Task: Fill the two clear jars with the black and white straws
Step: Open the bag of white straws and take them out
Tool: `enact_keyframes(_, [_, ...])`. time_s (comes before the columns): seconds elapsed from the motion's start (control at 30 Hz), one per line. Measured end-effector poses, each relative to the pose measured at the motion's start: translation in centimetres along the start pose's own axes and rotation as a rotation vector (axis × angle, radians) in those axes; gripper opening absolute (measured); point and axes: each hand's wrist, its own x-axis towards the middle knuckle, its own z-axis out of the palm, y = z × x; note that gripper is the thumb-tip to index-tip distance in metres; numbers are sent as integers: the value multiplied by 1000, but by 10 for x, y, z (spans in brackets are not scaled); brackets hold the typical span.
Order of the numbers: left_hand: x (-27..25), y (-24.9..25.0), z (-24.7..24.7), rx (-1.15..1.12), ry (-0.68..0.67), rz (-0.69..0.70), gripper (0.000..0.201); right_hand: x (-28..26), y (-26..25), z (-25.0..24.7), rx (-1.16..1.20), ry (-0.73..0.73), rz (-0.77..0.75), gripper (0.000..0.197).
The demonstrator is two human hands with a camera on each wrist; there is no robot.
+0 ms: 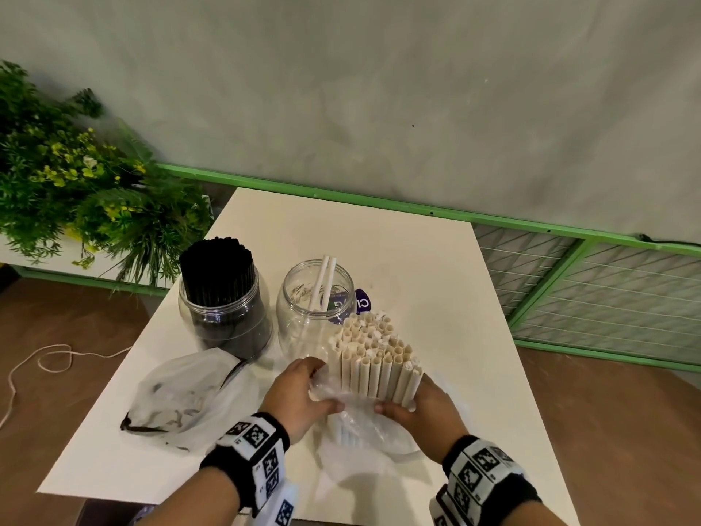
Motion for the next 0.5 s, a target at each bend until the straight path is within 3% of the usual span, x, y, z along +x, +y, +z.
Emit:
enact_keyframes(0.1, [-5,13,-20,12,-44,69,99,-2,1,-1,-1,5,-13,54])
enact_keyframes(0.2, [-11,56,-39,99,46,276,116,-1,4,1,-17,-2,-6,46])
enact_keyframes(0.3, [-2,95,-34,488,85,467,104,1,4,2,-68,-20,-8,56])
enact_keyframes(0.37, [7,105,-23,674,29,528,90,0,5,3,-131,-14,-19,60])
enact_keyframes(0.5, [11,107,-6,770,0,521,69,-8,14,8,-323,-90,-10,72])
